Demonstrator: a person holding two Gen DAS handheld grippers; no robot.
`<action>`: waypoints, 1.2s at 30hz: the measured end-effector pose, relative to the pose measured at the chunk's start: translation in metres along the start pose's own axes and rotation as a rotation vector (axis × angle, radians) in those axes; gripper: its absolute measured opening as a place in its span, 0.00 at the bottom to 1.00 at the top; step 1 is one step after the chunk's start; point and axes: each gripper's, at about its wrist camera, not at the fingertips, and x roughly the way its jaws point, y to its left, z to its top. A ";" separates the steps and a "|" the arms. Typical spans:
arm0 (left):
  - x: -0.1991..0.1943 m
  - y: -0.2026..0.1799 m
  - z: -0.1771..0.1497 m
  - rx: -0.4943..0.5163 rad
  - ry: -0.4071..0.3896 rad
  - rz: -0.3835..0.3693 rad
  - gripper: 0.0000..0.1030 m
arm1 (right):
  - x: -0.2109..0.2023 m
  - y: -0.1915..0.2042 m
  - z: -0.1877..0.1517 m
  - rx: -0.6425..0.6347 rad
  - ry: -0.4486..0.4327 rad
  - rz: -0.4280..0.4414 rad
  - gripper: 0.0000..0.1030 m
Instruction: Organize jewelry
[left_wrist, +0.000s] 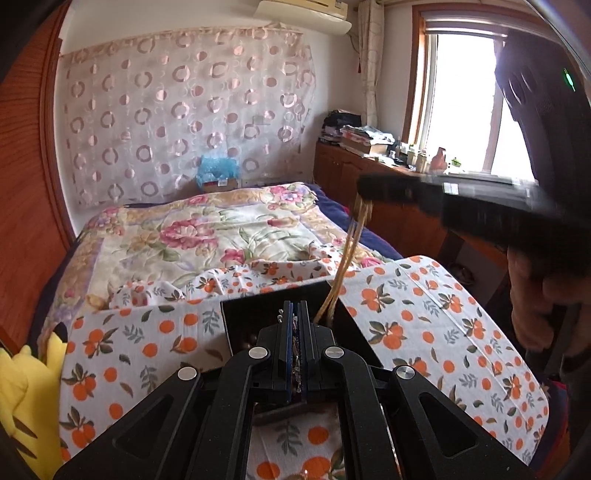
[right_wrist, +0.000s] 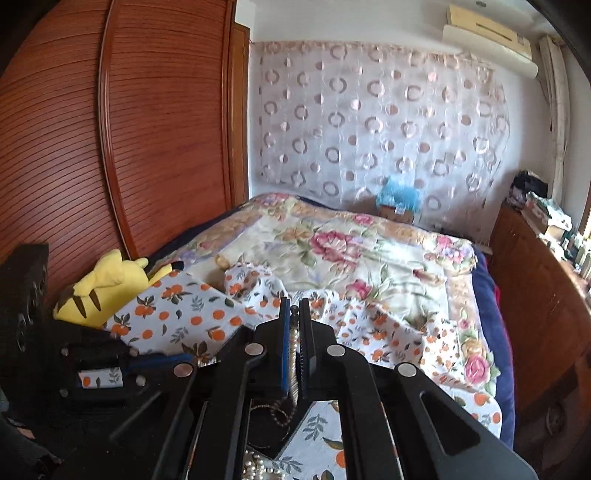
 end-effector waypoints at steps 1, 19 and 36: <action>0.000 0.000 0.003 0.001 -0.004 0.001 0.02 | 0.000 0.000 -0.003 -0.002 0.003 0.000 0.06; 0.046 -0.018 -0.002 0.028 0.070 0.028 0.02 | -0.007 -0.025 -0.076 0.041 0.054 0.017 0.19; -0.022 -0.008 -0.090 0.012 0.100 0.042 0.39 | -0.007 0.018 -0.166 0.075 0.143 0.115 0.29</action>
